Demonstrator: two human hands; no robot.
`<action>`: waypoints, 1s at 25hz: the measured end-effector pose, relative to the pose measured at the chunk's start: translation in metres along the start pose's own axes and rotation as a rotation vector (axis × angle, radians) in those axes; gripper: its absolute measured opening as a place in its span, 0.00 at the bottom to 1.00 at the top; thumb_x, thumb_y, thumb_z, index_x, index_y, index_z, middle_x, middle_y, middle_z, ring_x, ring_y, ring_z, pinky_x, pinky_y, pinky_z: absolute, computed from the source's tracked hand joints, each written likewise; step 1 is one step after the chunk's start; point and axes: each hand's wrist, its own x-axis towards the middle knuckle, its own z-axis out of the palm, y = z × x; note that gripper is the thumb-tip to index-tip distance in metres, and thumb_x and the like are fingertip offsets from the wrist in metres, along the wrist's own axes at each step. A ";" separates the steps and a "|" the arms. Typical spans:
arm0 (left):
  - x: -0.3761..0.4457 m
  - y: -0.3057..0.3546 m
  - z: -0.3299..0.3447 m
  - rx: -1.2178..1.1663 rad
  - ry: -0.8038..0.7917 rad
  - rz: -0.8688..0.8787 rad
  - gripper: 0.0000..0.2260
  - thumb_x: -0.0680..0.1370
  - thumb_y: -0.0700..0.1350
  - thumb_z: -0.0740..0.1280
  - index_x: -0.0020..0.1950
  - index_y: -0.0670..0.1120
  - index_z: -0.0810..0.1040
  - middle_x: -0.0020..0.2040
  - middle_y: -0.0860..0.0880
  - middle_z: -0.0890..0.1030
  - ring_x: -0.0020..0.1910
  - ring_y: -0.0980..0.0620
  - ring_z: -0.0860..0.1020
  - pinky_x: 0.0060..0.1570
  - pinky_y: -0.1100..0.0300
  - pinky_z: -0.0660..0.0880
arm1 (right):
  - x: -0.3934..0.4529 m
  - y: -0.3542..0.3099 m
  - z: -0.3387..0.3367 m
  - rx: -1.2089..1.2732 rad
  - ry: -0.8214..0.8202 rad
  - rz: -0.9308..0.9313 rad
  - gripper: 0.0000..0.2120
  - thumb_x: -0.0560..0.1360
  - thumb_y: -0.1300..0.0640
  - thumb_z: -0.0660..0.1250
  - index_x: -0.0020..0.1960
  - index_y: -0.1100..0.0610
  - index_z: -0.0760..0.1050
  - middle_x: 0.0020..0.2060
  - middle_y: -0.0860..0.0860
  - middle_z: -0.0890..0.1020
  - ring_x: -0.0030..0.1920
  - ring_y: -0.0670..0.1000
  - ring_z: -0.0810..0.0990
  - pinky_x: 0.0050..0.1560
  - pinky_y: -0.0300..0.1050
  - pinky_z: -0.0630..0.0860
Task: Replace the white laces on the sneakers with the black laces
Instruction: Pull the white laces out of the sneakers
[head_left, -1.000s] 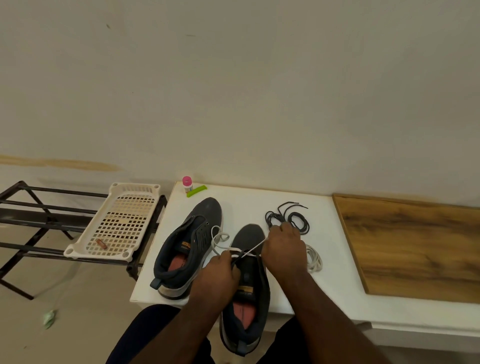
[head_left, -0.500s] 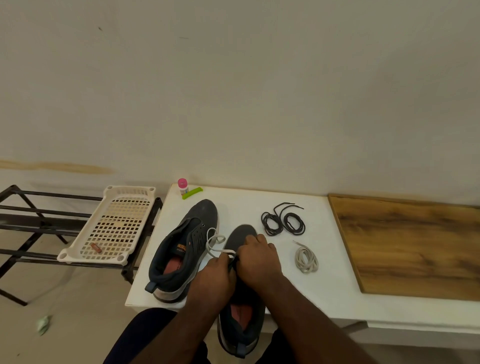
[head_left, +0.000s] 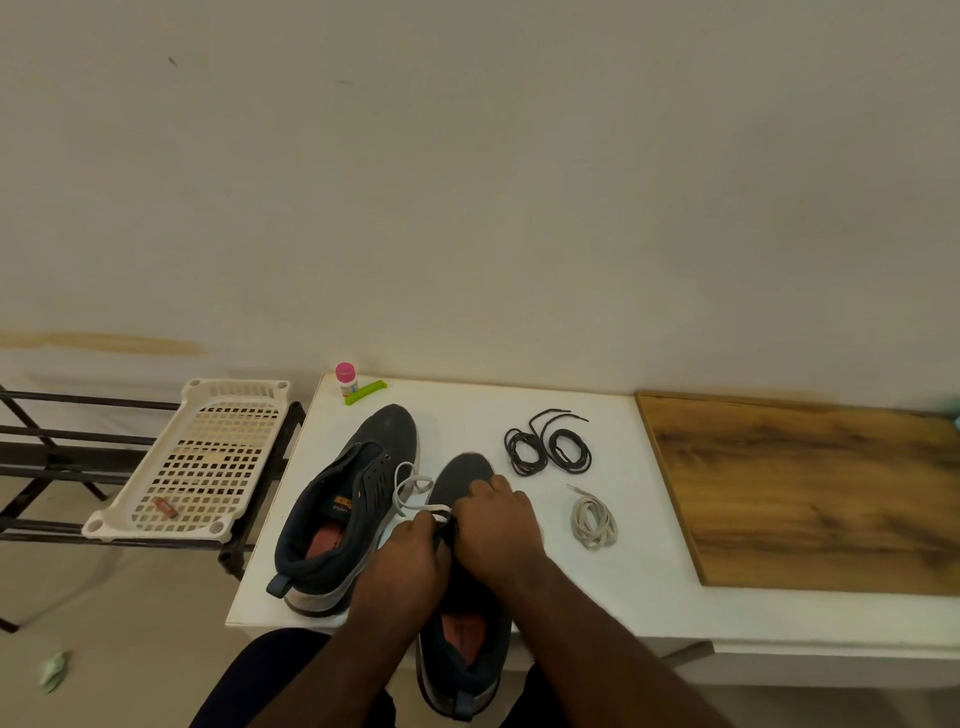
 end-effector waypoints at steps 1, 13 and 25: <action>0.000 0.001 -0.002 0.001 0.001 -0.014 0.11 0.81 0.50 0.58 0.61 0.50 0.72 0.54 0.49 0.78 0.52 0.51 0.77 0.49 0.59 0.71 | 0.001 0.007 0.000 0.012 0.020 0.029 0.13 0.78 0.53 0.59 0.56 0.56 0.78 0.55 0.54 0.76 0.60 0.57 0.72 0.55 0.53 0.71; -0.009 0.015 -0.012 0.191 0.075 0.232 0.19 0.80 0.55 0.60 0.71 0.59 0.65 0.63 0.53 0.70 0.60 0.52 0.71 0.55 0.58 0.74 | -0.004 0.062 0.012 0.631 -0.066 0.223 0.15 0.77 0.56 0.66 0.64 0.52 0.79 0.56 0.48 0.83 0.56 0.48 0.80 0.55 0.40 0.73; -0.007 0.009 -0.001 0.319 -0.042 0.408 0.20 0.74 0.48 0.62 0.65 0.56 0.78 0.57 0.52 0.79 0.55 0.46 0.74 0.49 0.55 0.75 | 0.006 0.045 -0.018 1.005 0.255 0.374 0.09 0.80 0.63 0.58 0.45 0.53 0.73 0.37 0.48 0.82 0.42 0.49 0.80 0.47 0.44 0.75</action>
